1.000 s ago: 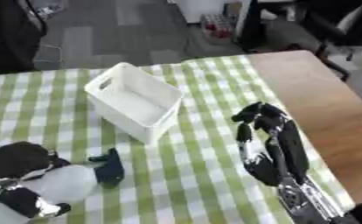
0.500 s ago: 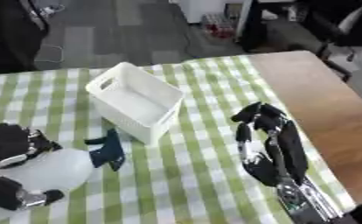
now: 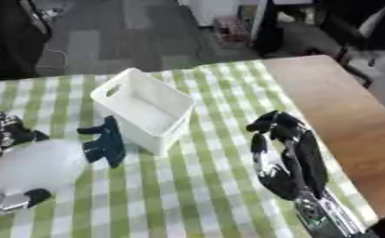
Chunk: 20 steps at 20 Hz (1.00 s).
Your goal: Pick up objects on the table and place them in the box.
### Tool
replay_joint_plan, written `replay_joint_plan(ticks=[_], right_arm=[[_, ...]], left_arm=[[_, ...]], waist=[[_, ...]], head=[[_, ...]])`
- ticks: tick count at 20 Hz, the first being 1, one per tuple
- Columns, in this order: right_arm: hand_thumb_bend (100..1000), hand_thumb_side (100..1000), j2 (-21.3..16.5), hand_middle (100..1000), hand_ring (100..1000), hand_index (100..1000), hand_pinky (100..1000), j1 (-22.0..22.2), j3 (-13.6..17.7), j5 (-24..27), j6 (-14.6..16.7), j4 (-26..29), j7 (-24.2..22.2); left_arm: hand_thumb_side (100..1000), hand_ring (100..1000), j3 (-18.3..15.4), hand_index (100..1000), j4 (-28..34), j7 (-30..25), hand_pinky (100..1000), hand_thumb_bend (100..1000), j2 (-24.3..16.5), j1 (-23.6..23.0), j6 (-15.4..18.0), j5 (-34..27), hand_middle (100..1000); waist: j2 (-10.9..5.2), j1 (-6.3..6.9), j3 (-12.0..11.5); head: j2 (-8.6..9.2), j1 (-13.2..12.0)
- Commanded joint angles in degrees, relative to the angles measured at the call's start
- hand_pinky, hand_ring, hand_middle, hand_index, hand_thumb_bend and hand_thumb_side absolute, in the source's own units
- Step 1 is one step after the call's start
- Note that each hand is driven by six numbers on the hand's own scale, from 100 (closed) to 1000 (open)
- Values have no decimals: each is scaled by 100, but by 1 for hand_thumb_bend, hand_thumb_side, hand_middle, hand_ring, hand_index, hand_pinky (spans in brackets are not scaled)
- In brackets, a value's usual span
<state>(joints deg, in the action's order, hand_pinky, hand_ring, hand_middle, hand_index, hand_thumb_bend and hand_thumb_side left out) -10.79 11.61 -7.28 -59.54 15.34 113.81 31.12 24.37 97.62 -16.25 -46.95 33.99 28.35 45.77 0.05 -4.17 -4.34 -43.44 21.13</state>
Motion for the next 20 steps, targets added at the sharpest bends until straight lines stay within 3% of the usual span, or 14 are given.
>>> replay_joint_plan(ticks=[1,7,10,13,17,20], right_arm=[[100,1000,-190,532,457,610,319,-119,155,162,58,78,80],[100,1000,-399,529,455,606,321,-374,366,529,178,78,58],[100,1000,-481,529,455,604,320,-486,421,686,253,78,-17],[100,1000,-544,528,454,603,320,-591,464,830,311,78,-92],[100,1000,-588,528,454,603,320,-670,496,965,374,78,-159],[100,1000,-600,527,453,602,319,-719,508,1029,399,78,-193]], left_arm=[[947,100,-145,347,-68,517,100,172,-272,186,148,-67,100],[953,100,-189,341,-276,1518,100,185,-639,284,1011,-9,100],[954,100,-232,340,-407,1925,100,186,-758,278,1316,73,100],[954,100,-294,339,-604,2277,100,187,-790,292,1464,198,100],[952,100,-336,338,-796,2602,100,188,-835,403,1541,424,100],[952,100,-367,337,-889,2847,100,188,-880,486,1557,534,100]], waist=[[-37,56,64],[54,139,304],[97,167,383],[137,184,463],[165,205,522],[191,210,552]], head=[[101,-138],[3,-258],[110,-214],[283,-191],[353,-523],[403,-616]])
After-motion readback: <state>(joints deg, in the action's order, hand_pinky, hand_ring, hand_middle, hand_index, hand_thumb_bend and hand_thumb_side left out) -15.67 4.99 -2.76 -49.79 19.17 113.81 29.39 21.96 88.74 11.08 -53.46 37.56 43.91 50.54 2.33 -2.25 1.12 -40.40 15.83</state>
